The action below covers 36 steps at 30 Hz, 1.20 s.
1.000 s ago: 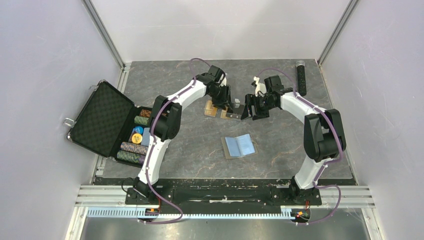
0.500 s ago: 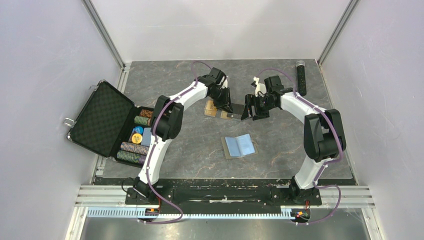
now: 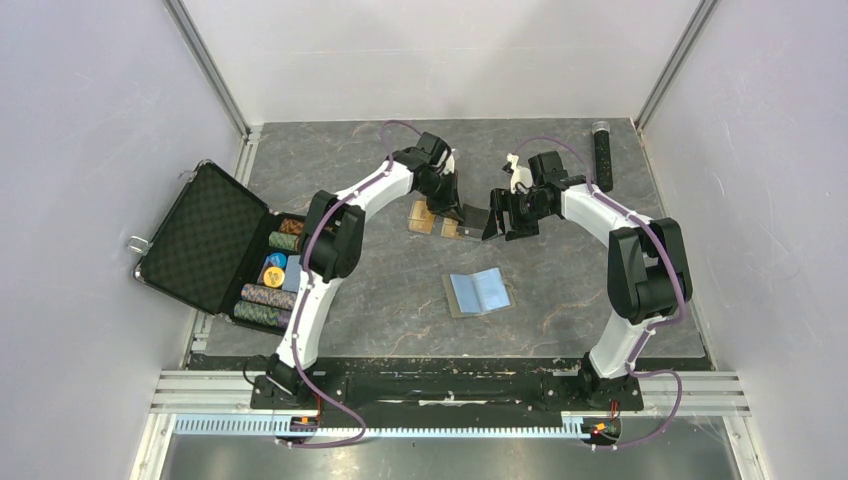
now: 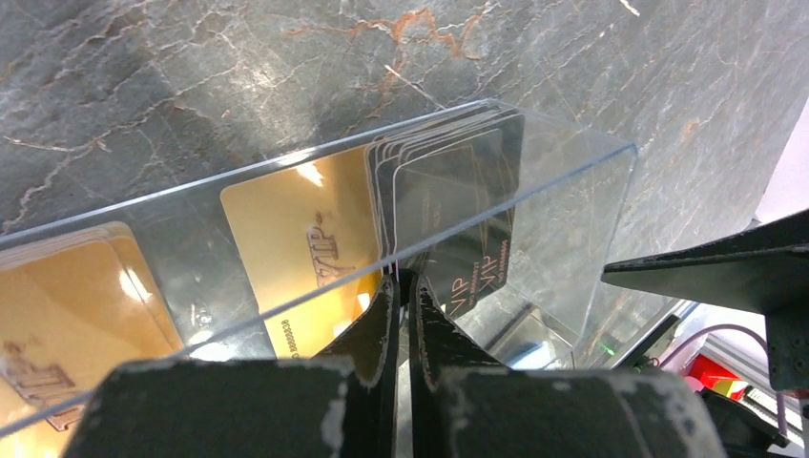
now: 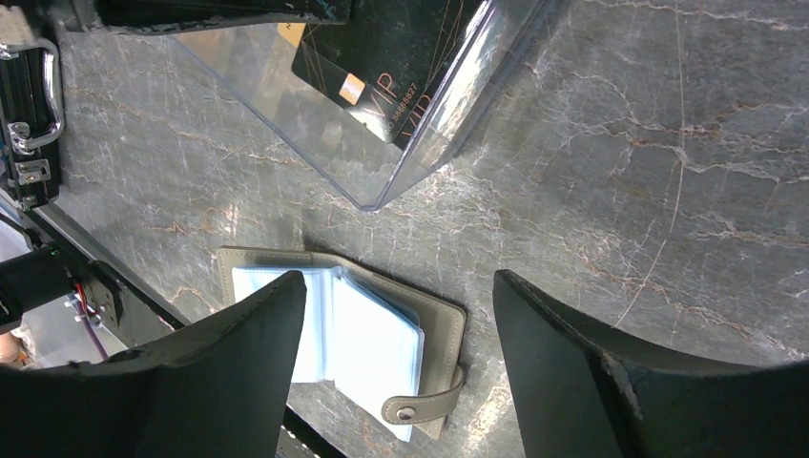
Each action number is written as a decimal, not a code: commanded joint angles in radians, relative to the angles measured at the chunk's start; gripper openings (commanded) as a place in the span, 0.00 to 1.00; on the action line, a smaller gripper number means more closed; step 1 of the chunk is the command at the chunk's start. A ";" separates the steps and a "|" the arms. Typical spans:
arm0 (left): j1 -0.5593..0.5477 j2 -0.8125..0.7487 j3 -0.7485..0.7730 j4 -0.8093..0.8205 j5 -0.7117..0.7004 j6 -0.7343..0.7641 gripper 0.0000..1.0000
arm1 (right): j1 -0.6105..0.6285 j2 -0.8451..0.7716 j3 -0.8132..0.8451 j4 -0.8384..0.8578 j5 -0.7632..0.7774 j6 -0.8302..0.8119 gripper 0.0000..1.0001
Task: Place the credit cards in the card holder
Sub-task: Pick up the credit card from the storage box.
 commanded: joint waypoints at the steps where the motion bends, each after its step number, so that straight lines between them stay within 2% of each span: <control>1: -0.008 -0.071 0.006 -0.007 -0.041 0.003 0.02 | 0.001 -0.007 0.041 0.000 0.007 -0.014 0.75; 6: -0.021 -0.089 0.009 -0.005 -0.024 -0.005 0.02 | 0.000 -0.009 0.042 -0.001 0.009 -0.016 0.75; 11: -0.044 -0.053 0.014 0.036 0.060 -0.026 0.03 | 0.001 -0.012 0.041 0.000 0.010 -0.015 0.76; 16: -0.069 -0.008 0.041 0.023 0.060 -0.028 0.16 | 0.000 -0.021 0.035 -0.001 0.012 -0.017 0.76; 19: -0.074 0.007 0.042 0.014 0.048 -0.015 0.17 | -0.001 -0.027 0.033 0.001 0.010 -0.016 0.76; 24: -0.071 -0.019 0.029 0.016 0.020 0.011 0.03 | -0.002 -0.045 0.046 0.001 0.012 -0.017 0.76; 30: -0.050 -0.130 -0.017 0.088 0.044 0.015 0.02 | -0.009 -0.076 0.064 0.001 -0.003 -0.010 0.76; 36: -0.039 -0.288 -0.157 0.198 0.047 -0.007 0.02 | -0.018 -0.115 0.084 0.010 -0.047 0.007 0.77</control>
